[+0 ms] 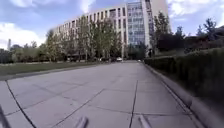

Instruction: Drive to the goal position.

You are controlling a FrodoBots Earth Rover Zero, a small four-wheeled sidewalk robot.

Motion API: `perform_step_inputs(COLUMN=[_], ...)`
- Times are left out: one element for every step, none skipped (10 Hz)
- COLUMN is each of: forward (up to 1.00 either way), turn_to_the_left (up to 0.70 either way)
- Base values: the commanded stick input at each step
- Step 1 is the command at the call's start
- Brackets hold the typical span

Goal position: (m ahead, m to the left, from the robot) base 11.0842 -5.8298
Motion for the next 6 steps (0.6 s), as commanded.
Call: perform_step_inputs(forward=[0.70, 0.70, 0.70, 0.70, 0.70, 0.70], turn_to_the_left=[-0.14, -0.14, -0.04, 0.00, 0.00, 0.00])
